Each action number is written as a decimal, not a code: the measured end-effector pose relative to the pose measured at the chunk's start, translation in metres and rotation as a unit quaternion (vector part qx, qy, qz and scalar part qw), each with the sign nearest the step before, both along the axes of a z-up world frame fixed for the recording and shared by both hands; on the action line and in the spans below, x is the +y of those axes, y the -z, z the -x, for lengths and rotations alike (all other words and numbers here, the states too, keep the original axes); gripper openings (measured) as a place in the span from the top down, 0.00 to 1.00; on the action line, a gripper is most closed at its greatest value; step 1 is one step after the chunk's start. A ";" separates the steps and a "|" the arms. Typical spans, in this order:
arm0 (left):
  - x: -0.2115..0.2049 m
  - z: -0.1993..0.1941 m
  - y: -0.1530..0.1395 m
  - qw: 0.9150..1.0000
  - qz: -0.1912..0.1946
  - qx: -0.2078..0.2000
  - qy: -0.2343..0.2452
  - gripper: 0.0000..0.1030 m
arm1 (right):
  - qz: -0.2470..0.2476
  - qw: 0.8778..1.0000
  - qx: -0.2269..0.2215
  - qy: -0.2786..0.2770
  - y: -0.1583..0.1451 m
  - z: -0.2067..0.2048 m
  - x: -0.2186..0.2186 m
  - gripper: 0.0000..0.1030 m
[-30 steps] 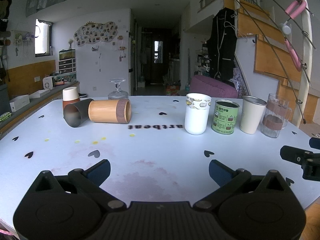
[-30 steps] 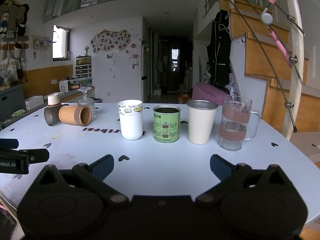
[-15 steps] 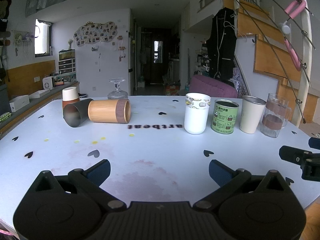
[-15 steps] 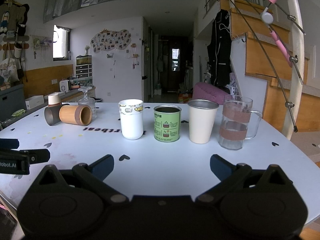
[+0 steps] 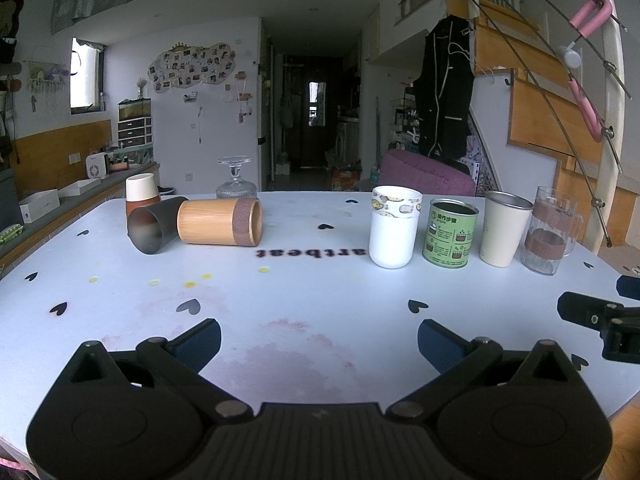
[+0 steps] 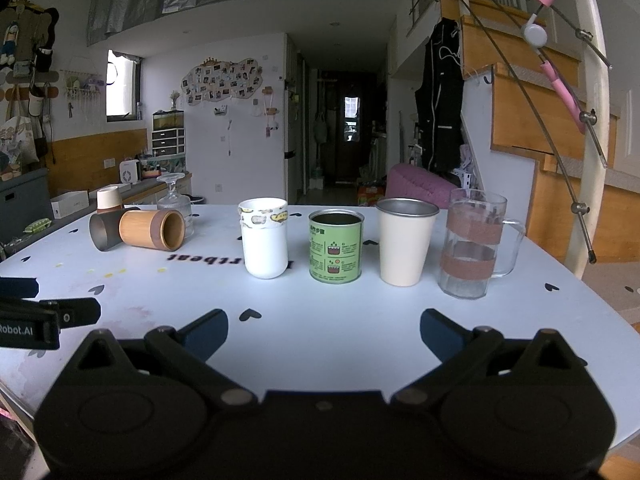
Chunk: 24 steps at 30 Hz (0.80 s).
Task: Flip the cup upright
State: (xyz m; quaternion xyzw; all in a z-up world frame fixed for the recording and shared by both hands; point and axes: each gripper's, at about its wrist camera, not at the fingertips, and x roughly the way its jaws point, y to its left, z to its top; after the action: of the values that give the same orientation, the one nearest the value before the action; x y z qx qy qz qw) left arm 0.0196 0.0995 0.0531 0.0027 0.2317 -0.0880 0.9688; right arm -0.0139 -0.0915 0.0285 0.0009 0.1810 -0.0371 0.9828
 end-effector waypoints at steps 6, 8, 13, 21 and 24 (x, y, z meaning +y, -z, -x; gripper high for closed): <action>0.000 0.000 0.000 1.000 0.000 0.000 0.000 0.00 | 0.000 1.000 0.000 0.000 0.000 0.000 0.000 0.00; 0.000 0.000 0.000 1.000 0.000 0.000 0.000 0.00 | 0.000 1.000 0.000 0.000 0.000 0.000 0.000 0.00; 0.000 0.001 -0.001 1.000 0.000 0.000 0.001 0.00 | -0.001 1.000 -0.001 0.002 0.000 0.000 0.001 0.00; -0.001 0.002 -0.001 1.000 0.000 -0.001 0.000 0.00 | -0.002 1.000 -0.001 0.002 0.001 0.001 0.001 0.00; -0.001 0.002 -0.001 1.000 0.000 -0.001 0.001 0.00 | -0.002 1.000 -0.001 0.002 0.001 0.001 0.002 0.00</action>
State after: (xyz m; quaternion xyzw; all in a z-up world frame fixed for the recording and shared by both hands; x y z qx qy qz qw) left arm 0.0180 0.0982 0.0538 0.0032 0.2310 -0.0885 0.9689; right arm -0.0146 -0.0896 0.0276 0.0030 0.1806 -0.0393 0.9828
